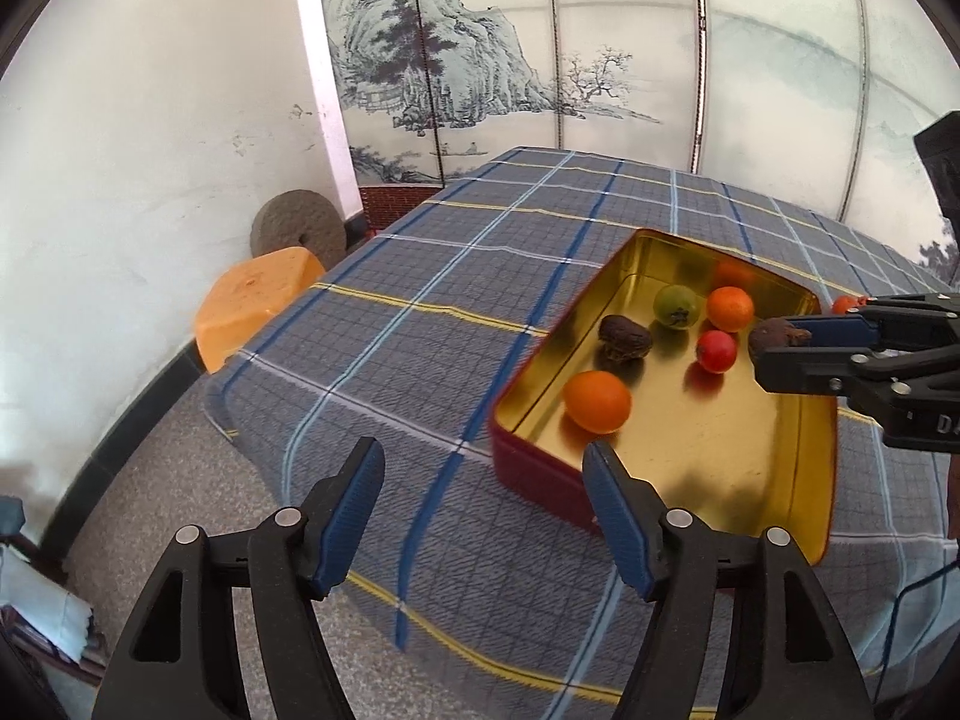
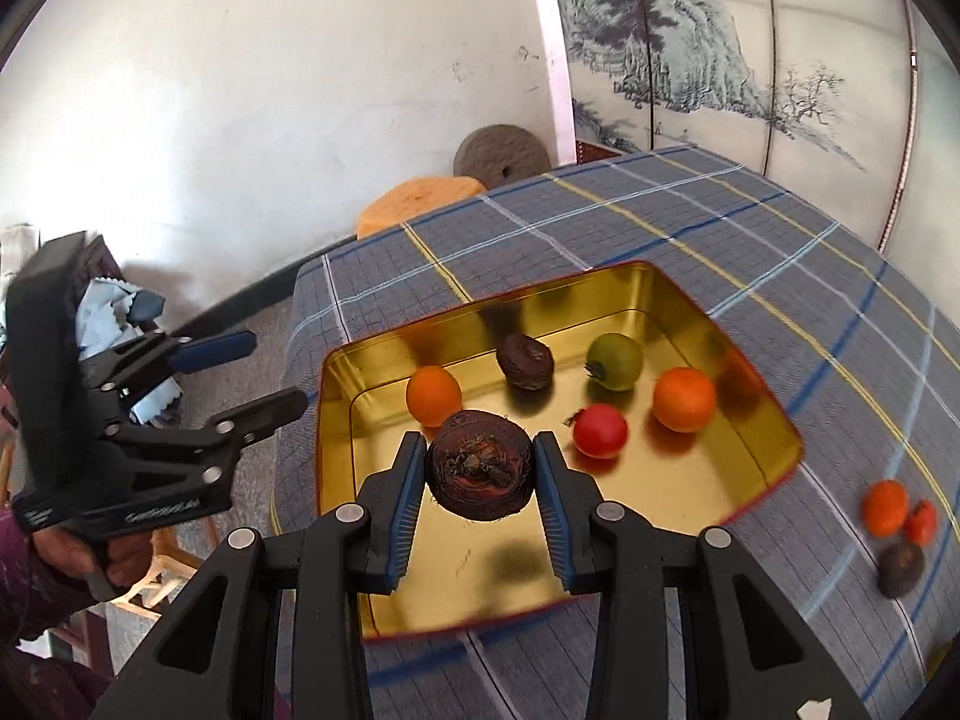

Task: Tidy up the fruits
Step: 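Carry the dark brown fruit into the tin and open the right gripper, then move the left gripper to a dark brown fruit beside a tomato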

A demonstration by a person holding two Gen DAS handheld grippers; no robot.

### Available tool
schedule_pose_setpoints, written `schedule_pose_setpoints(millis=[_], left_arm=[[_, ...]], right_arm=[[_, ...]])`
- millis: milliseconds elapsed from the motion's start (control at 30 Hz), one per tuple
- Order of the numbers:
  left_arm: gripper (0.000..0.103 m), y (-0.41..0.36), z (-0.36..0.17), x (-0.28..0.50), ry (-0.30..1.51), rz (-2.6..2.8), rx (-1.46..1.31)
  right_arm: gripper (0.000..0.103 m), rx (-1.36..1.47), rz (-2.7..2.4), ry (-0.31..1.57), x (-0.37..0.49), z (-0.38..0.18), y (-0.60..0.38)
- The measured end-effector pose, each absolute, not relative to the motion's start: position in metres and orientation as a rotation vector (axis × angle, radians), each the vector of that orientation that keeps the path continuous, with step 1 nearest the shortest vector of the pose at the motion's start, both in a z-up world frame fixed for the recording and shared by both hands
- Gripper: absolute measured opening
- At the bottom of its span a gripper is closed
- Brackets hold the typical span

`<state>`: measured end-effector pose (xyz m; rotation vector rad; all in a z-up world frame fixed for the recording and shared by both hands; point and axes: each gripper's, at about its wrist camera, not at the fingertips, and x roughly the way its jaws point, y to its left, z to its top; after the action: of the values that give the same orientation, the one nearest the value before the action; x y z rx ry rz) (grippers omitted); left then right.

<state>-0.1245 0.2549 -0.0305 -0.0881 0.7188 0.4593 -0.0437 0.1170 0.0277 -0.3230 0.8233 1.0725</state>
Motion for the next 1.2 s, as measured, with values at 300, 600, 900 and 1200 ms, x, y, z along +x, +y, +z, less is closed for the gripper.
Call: schedule_pose_setpoints(millis=[300, 600, 900, 1200], left_arm=[[0.073, 0.259, -0.037, -0.126, 0.738, 0.459, -0.086], [0.077, 0.258, -0.040, -0.126, 0.754, 0.463, -0.076], [0.077, 0.255, -0.041, -0.126, 0.771, 0.461, -0.062], [0.077, 0.249, -0.040, -0.124, 0.783, 0.460, -0.043]], right_arm=[[0.034, -0.351, 1.039, 0.875, -0.032, 0.011, 0.139], [0.037, -0.322, 1.014, 0.873, -0.023, 0.012, 0.142], [0.061, -0.257, 1.013, 0.824, -0.022, 0.028, 0.131], [0.079, -0.171, 0.966, 0.799, -0.039, 0.027, 0.064]])
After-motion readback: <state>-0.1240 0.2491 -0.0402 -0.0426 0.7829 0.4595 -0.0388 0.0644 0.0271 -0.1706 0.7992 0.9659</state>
